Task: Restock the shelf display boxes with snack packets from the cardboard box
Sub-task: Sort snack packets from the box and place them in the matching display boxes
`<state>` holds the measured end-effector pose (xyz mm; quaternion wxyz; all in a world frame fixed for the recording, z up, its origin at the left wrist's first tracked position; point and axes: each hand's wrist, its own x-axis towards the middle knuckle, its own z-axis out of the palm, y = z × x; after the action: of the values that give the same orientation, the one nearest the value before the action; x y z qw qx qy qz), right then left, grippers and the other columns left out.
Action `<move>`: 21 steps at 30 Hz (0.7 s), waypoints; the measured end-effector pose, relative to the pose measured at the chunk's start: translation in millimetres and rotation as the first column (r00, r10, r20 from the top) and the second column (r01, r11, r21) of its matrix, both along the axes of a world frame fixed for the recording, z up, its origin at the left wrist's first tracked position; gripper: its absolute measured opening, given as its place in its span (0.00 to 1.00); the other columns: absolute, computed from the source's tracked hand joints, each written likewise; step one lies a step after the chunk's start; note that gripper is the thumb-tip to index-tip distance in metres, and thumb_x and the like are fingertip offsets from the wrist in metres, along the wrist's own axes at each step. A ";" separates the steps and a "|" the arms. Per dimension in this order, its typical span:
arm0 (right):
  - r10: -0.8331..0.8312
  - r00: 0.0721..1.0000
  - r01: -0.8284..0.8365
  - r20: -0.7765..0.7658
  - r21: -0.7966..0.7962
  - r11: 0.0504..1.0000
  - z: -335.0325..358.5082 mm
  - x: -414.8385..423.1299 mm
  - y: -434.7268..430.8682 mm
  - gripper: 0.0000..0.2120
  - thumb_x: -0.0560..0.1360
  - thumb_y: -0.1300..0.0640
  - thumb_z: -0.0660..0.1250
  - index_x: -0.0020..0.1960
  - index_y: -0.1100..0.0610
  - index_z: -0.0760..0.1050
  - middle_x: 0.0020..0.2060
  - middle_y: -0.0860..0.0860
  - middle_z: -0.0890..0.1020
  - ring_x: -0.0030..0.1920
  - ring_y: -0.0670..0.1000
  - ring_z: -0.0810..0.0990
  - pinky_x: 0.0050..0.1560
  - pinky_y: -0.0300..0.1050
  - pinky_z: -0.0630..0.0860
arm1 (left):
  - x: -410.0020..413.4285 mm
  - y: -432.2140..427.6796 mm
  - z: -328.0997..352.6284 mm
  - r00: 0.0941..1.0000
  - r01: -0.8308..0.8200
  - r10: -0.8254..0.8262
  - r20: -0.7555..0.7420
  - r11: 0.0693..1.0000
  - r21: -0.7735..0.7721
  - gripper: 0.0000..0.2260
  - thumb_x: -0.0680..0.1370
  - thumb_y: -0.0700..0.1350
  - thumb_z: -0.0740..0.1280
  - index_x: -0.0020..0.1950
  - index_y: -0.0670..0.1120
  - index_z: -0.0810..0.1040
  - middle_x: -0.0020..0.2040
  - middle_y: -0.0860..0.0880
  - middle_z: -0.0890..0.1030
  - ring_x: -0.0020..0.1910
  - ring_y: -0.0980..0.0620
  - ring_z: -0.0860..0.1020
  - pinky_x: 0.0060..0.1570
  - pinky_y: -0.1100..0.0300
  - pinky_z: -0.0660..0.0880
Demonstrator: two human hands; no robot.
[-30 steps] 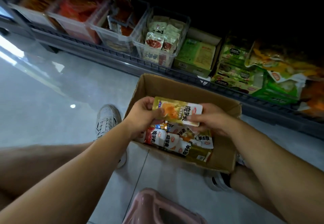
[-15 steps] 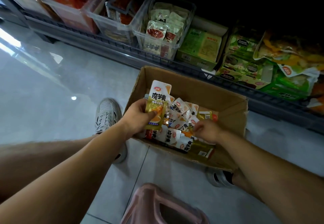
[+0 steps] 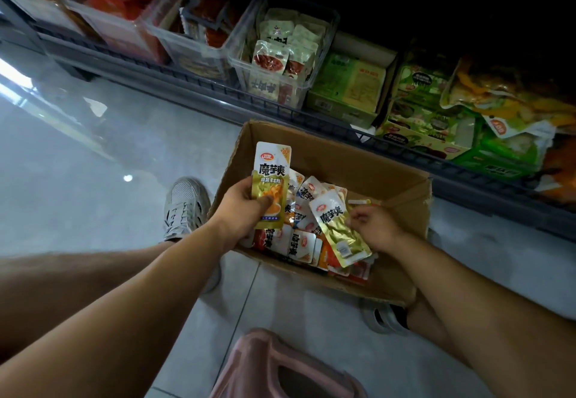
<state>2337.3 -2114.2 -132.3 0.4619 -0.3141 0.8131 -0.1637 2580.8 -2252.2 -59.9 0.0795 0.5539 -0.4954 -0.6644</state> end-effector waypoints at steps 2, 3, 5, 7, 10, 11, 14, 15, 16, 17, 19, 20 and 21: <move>-0.062 0.998 0.062 -0.001 -0.052 0.997 8.8 -2.2 -1.7 0.02 0.79 0.60 0.68 0.50 0.55 0.78 0.51 0.50 0.81 0.51 0.54 0.81 0.48 0.43 0.74 | -1.4 2.9 2.7 1.000 -0.013 0.013 -0.001 1.000 0.008 0.10 0.82 0.40 0.67 0.63 0.49 0.79 0.54 0.49 0.86 0.50 0.51 0.86 0.44 0.59 0.80; -0.063 0.998 0.061 -0.032 -0.057 0.997 11.5 -2.4 -0.7 0.01 0.80 0.59 0.68 0.51 0.54 0.78 0.51 0.49 0.81 0.51 0.52 0.81 0.49 0.44 0.75 | -1.8 4.6 3.3 1.000 -0.011 0.011 0.002 1.000 0.011 0.11 0.82 0.40 0.67 0.63 0.49 0.79 0.54 0.48 0.86 0.51 0.50 0.86 0.46 0.58 0.81; -0.014 0.991 0.008 -0.134 -0.050 0.999 16.7 -1.1 3.0 0.05 0.80 0.55 0.68 0.45 0.52 0.77 0.47 0.49 0.83 0.47 0.52 0.81 0.48 0.47 0.77 | -1.4 8.2 4.0 1.000 0.002 -0.002 0.004 1.000 0.018 0.10 0.82 0.40 0.68 0.63 0.48 0.79 0.54 0.47 0.86 0.52 0.48 0.86 0.50 0.54 0.82; -0.009 0.986 0.001 -0.168 -0.047 0.999 20.9 2.3 6.5 0.12 0.79 0.54 0.69 0.38 0.53 0.73 0.38 0.52 0.81 0.40 0.53 0.79 0.41 0.46 0.75 | -0.3 11.1 3.7 1.000 0.017 -0.017 0.006 1.000 0.017 0.09 0.82 0.40 0.68 0.61 0.49 0.79 0.54 0.48 0.86 0.53 0.48 0.86 0.53 0.51 0.82; -0.013 0.988 0.005 -0.155 -0.053 0.999 28.5 8.1 5.9 0.13 0.80 0.55 0.68 0.37 0.53 0.72 0.36 0.51 0.79 0.39 0.53 0.78 0.37 0.43 0.70 | 1.0 13.1 5.7 0.999 0.032 -0.032 -0.003 0.999 0.018 0.08 0.82 0.41 0.69 0.58 0.51 0.80 0.54 0.49 0.87 0.52 0.48 0.86 0.57 0.48 0.82; -0.004 0.989 -0.006 -0.150 -0.064 0.998 30.8 9.7 4.2 0.12 0.80 0.56 0.67 0.38 0.53 0.74 0.38 0.52 0.81 0.42 0.55 0.80 0.39 0.44 0.70 | 0.8 13.3 6.7 0.999 0.036 -0.036 -0.009 0.999 0.021 0.07 0.82 0.41 0.68 0.57 0.52 0.80 0.53 0.49 0.87 0.52 0.48 0.86 0.58 0.47 0.82; 0.031 0.980 -0.045 -0.197 -0.069 0.997 39.9 13.4 -1.8 0.07 0.82 0.56 0.65 0.47 0.54 0.80 0.44 0.52 0.83 0.45 0.55 0.80 0.44 0.45 0.72 | -0.5 14.0 9.6 0.999 0.036 -0.035 -0.025 0.999 0.040 0.07 0.82 0.40 0.68 0.56 0.52 0.79 0.54 0.48 0.86 0.53 0.48 0.85 0.59 0.46 0.81; 0.034 0.973 -0.049 -0.230 -0.063 0.997 42.8 13.3 -3.3 0.08 0.82 0.55 0.64 0.49 0.54 0.80 0.44 0.51 0.83 0.44 0.53 0.80 0.44 0.45 0.74 | -1.5 14.1 9.9 0.999 0.035 -0.034 -0.028 0.999 0.040 0.07 0.82 0.40 0.68 0.56 0.53 0.79 0.54 0.48 0.86 0.54 0.47 0.85 0.59 0.45 0.81; 0.039 0.965 -0.055 -0.259 -0.053 0.997 46.4 13.3 -4.4 0.09 0.82 0.53 0.64 0.47 0.54 0.80 0.42 0.50 0.83 0.42 0.52 0.80 0.42 0.45 0.74 | -2.2 14.7 11.1 0.999 0.037 -0.035 -0.031 0.999 0.036 0.07 0.82 0.40 0.68 0.56 0.53 0.79 0.54 0.48 0.86 0.54 0.47 0.85 0.60 0.45 0.81; 0.036 0.960 -0.050 -0.277 -0.045 0.998 50.9 13.3 -5.4 0.10 0.82 0.52 0.64 0.44 0.53 0.78 0.39 0.50 0.82 0.39 0.52 0.79 0.38 0.44 0.73 | -3.0 15.0 11.9 0.999 0.039 -0.038 -0.035 0.999 0.034 0.08 0.82 0.40 0.68 0.56 0.53 0.79 0.54 0.48 0.86 0.54 0.47 0.85 0.60 0.45 0.81; -0.003 0.966 -0.013 -0.260 -0.060 0.998 59.2 14.2 -8.0 0.14 0.82 0.52 0.64 0.39 0.53 0.76 0.32 0.50 0.79 0.33 0.50 0.76 0.32 0.42 0.67 | -4.3 15.5 13.7 0.998 0.040 -0.038 -0.053 0.998 0.039 0.08 0.82 0.39 0.67 0.56 0.52 0.79 0.55 0.48 0.86 0.55 0.47 0.85 0.60 0.46 0.81; -0.034 0.974 0.015 -0.225 -0.083 0.996 62.6 15.0 -10.1 0.15 0.82 0.52 0.64 0.37 0.55 0.75 0.31 0.50 0.77 0.31 0.49 0.74 0.32 0.42 0.66 | -4.8 15.9 14.3 0.997 0.039 -0.036 -0.064 0.998 0.044 0.09 0.82 0.39 0.67 0.57 0.52 0.79 0.55 0.48 0.86 0.55 0.47 0.85 0.60 0.46 0.81; -0.071 0.982 0.051 -0.177 -0.114 0.992 67.2 17.3 -13.2 0.15 0.82 0.52 0.65 0.37 0.56 0.75 0.30 0.52 0.76 0.31 0.50 0.73 0.32 0.42 0.66 | -5.3 16.1 14.8 0.997 0.040 -0.036 -0.073 0.998 0.050 0.09 0.82 0.38 0.67 0.58 0.52 0.80 0.55 0.48 0.86 0.56 0.46 0.85 0.60 0.46 0.80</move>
<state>2354.6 -2127.4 -65.1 0.3631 -0.3273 0.8508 -0.1927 2575.6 -2236.1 -45.1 0.0705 0.5218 -0.4855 -0.6979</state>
